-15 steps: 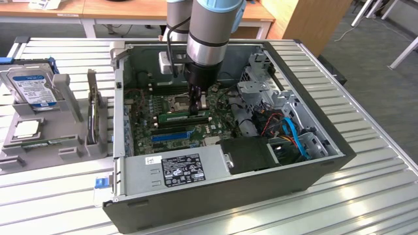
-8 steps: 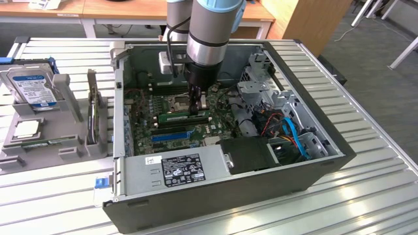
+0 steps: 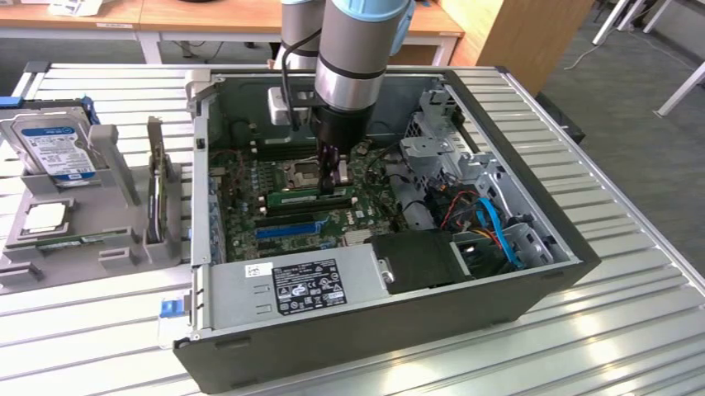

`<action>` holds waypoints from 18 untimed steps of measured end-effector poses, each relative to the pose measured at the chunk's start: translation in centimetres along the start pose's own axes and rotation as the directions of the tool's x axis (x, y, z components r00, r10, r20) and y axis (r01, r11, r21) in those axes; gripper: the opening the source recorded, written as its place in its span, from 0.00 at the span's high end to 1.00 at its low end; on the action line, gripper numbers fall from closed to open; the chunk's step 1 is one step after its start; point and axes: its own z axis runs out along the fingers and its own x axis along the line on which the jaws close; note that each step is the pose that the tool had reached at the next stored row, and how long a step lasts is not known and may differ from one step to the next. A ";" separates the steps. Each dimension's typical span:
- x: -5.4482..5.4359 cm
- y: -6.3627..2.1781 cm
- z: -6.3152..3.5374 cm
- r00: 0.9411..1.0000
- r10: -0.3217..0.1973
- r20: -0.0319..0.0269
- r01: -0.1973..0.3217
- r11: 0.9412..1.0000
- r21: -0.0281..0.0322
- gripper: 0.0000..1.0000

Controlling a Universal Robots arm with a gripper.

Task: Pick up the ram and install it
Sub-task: 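Insert the ram into the slot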

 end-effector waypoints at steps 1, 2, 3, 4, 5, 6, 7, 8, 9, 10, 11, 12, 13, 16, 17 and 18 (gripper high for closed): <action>0.0 0.00 0.02 1.000 0.000 0.000 0.000 1.000 0.000 0.89; 0.0 0.00 0.06 1.000 0.000 0.000 0.000 1.000 0.000 0.89; 0.0 0.00 0.10 1.000 0.000 0.000 0.000 1.000 0.000 0.89; 0.0 -0.01 0.16 1.000 0.000 0.000 0.000 1.000 0.000 0.89; 0.0 -0.01 0.22 1.000 0.000 0.000 0.000 1.000 0.000 0.89; 0.0 -0.01 0.27 1.000 0.000 0.000 0.000 1.000 0.000 0.89; 0.0 -0.01 0.33 1.000 0.000 0.000 0.000 1.000 0.000 0.89; 0.0 -0.01 0.38 1.000 0.000 0.000 0.000 1.000 0.000 0.89; 0.0 -0.01 0.42 1.000 0.000 0.000 0.000 1.000 0.000 0.89; 0.0 -0.01 0.45 1.000 0.000 0.000 0.000 1.000 0.000 0.89; 0.0 -0.01 0.47 1.000 0.000 0.000 0.000 1.000 0.000 0.89; 0.0 -0.01 0.47 1.000 0.000 0.000 0.000 1.000 0.000 0.89; 0.0 -0.01 0.47 1.000 0.000 0.000 0.000 1.000 0.000 0.89; 0.0 -0.01 0.48 1.000 0.000 0.000 0.000 1.000 0.000 0.89; 0.0 -0.01 0.52 1.000 0.000 0.000 0.000 1.000 0.000 0.89; 0.0 -0.02 0.56 1.000 0.000 0.000 0.000 1.000 0.000 0.89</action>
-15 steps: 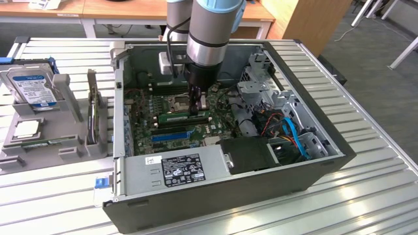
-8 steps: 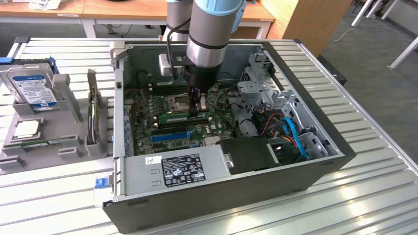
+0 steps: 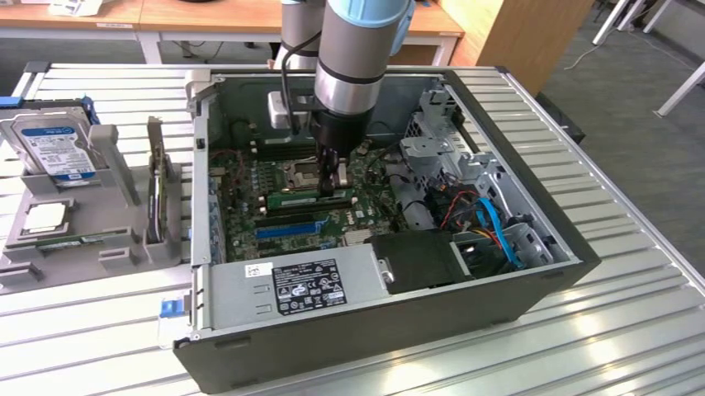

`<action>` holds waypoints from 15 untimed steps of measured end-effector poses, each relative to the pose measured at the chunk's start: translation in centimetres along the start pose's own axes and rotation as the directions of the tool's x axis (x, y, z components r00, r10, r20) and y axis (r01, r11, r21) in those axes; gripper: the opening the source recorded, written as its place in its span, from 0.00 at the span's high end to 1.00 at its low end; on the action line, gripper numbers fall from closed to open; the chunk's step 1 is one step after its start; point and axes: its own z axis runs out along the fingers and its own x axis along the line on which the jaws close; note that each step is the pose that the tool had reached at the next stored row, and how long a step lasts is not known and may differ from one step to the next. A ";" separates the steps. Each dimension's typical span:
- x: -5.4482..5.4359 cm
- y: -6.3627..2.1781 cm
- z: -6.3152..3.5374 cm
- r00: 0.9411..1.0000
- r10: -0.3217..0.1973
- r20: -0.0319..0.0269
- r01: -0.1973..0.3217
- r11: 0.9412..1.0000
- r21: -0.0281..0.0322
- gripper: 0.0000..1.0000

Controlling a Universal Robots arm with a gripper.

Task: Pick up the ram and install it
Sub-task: 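Insert the ram into the slot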

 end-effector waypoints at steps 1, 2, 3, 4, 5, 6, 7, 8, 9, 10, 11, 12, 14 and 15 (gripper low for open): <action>0.0 0.00 0.02 1.000 0.000 0.000 0.000 1.000 0.000 0.89; 0.0 0.00 0.02 1.000 0.000 0.000 0.000 1.000 0.000 0.89; 0.0 0.00 0.02 1.000 0.000 0.000 0.000 1.000 0.000 0.89; 0.0 0.00 0.02 1.000 0.000 0.000 0.000 1.000 0.000 0.89; 0.0 0.00 0.03 1.000 0.000 0.000 0.000 1.000 0.000 0.89; 0.0 0.00 0.03 1.000 0.000 0.000 0.000 1.000 0.000 0.89; 0.0 0.00 0.03 1.000 0.000 0.000 0.000 1.000 0.000 0.89; 0.0 0.00 0.03 1.000 0.000 0.000 0.000 1.000 0.000 0.89; 0.0 0.00 0.03 1.000 0.000 0.000 0.000 1.000 0.000 0.89; 0.0 0.00 0.05 1.000 0.000 0.000 0.000 1.000 0.000 0.89; 0.0 0.00 0.08 1.000 0.000 0.000 0.000 1.000 0.000 0.89; 0.0 0.00 0.10 1.000 0.000 0.000 0.000 1.000 0.000 0.89; 0.0 0.00 0.17 1.000 0.000 0.000 0.000 1.000 0.000 0.89; 0.0 -0.01 0.20 1.000 0.000 0.000 0.000 1.000 0.000 0.89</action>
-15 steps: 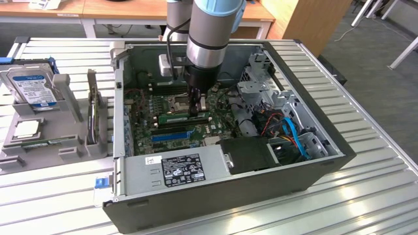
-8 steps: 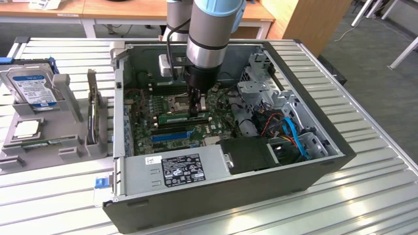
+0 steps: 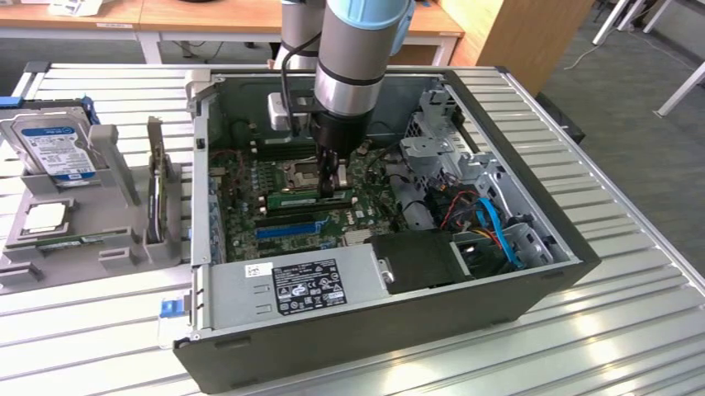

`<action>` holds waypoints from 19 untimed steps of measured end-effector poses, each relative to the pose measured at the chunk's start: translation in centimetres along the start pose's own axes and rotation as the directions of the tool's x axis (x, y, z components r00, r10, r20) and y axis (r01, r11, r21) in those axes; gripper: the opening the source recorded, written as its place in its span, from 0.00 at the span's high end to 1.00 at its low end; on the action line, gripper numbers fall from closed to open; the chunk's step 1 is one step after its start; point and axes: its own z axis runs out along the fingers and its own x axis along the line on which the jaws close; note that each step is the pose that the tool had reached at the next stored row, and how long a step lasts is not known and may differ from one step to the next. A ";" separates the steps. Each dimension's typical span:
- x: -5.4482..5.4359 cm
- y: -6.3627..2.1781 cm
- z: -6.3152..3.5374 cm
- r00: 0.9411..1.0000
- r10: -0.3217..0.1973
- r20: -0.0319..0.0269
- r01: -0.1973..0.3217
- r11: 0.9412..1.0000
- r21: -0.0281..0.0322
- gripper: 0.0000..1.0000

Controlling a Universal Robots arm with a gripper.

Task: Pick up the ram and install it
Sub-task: 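Insert the ram into the slot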

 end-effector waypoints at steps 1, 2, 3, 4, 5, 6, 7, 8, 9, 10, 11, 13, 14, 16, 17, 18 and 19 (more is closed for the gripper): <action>0.0 0.00 0.01 1.000 0.000 0.000 0.000 1.000 0.000 0.89; 0.0 0.00 0.02 1.000 0.000 0.000 0.000 1.000 0.000 0.89; 0.0 0.00 0.03 1.000 0.000 0.000 0.000 1.000 0.000 0.89; 0.0 0.00 0.03 1.000 0.000 0.000 0.000 1.000 0.000 0.89; 0.0 0.00 0.03 1.000 0.000 0.000 0.000 1.000 0.000 0.89; 0.0 0.00 0.04 1.000 0.000 0.000 0.000 1.000 0.000 0.89; 0.0 0.00 0.06 1.000 0.000 0.000 0.000 1.000 0.000 0.89; 0.0 0.00 0.08 1.000 0.000 0.000 0.000 1.000 0.000 0.89; 0.0 0.00 0.10 1.000 0.000 0.000 0.000 1.000 0.000 0.89; 0.0 0.00 0.11 1.000 0.000 0.000 0.000 1.000 0.000 0.89; 0.0 0.00 0.12 1.000 0.000 0.000 0.000 1.000 0.000 0.89; 0.0 0.00 0.12 1.000 0.000 0.000 0.000 1.000 0.000 0.89; 0.0 0.00 0.12 1.000 0.000 0.000 0.000 1.000 0.000 0.89; 0.0 0.00 0.13 1.000 0.000 0.000 0.000 1.000 0.000 0.89; 0.0 0.00 0.13 1.000 0.000 0.000 0.000 1.000 0.000 0.89; 0.0 0.00 0.13 1.000 -0.001 0.000 0.001 1.000 0.000 0.89; 0.0 0.00 0.13 1.000 -0.002 0.000 0.002 1.000 0.000 0.89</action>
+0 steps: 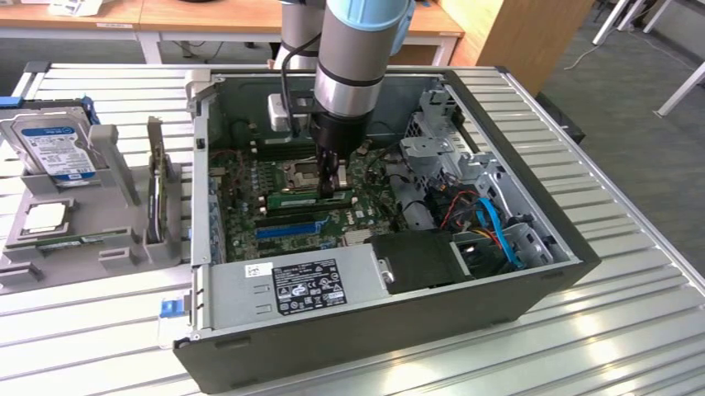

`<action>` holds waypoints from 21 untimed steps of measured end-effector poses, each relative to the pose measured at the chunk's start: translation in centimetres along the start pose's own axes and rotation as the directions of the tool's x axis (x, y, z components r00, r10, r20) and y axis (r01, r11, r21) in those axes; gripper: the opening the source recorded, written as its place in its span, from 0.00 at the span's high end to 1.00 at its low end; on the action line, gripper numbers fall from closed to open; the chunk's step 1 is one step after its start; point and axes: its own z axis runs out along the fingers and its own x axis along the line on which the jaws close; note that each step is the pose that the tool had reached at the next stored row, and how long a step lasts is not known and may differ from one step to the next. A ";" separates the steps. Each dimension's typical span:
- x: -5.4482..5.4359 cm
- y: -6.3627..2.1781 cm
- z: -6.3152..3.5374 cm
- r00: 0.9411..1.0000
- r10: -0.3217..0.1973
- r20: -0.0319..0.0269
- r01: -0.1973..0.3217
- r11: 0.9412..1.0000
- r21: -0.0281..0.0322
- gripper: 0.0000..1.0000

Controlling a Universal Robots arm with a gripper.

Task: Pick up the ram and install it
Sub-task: 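Insert the ram into the slot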

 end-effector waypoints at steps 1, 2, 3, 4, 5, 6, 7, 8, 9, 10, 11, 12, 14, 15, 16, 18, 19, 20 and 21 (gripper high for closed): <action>0.0 0.00 0.00 1.000 -0.001 0.000 0.001 1.000 0.000 0.89; 0.0 0.00 0.00 1.000 -0.002 0.000 0.002 1.000 0.000 0.89; 0.0 0.00 0.00 1.000 -0.003 0.000 0.003 1.000 0.000 0.89; 0.0 0.00 0.00 1.000 -0.004 0.000 0.004 1.000 0.000 0.89; 0.0 0.00 0.00 1.000 -0.005 0.000 0.005 1.000 0.000 0.89; 0.0 0.00 0.00 1.000 -0.007 0.000 0.007 1.000 0.000 0.89; 0.0 0.00 0.00 1.000 -0.008 0.000 0.008 1.000 0.000 0.89; 0.0 0.00 0.00 1.000 -0.009 0.000 0.009 1.000 0.000 0.89; 0.0 0.00 0.00 1.000 -0.011 0.000 0.011 1.000 0.000 0.89; 0.0 0.00 0.00 1.000 -0.012 0.000 0.012 1.000 0.000 0.89; 0.0 0.00 0.00 1.000 -0.013 0.000 0.013 1.000 0.000 0.89; 0.0 0.00 0.00 1.000 -0.015 0.000 0.015 1.000 0.000 0.89; 0.0 0.00 0.00 1.000 -0.017 -0.001 0.017 1.000 0.000 0.89; 0.0 0.00 0.00 1.000 -0.017 -0.001 0.017 1.000 0.000 0.89; 0.0 0.00 0.01 1.000 -0.017 -0.001 0.017 1.000 0.000 0.89; 0.0 -0.01 0.07 1.000 -0.017 0.000 0.017 1.000 0.000 0.89; 0.0 -0.01 0.12 1.000 -0.017 0.000 0.017 1.000 -0.001 0.89; 0.0 -0.01 0.17 1.000 -0.017 0.000 0.017 1.000 0.000 0.89; 0.0 -0.01 0.21 1.000 -0.017 -0.001 0.017 1.000 -0.001 0.89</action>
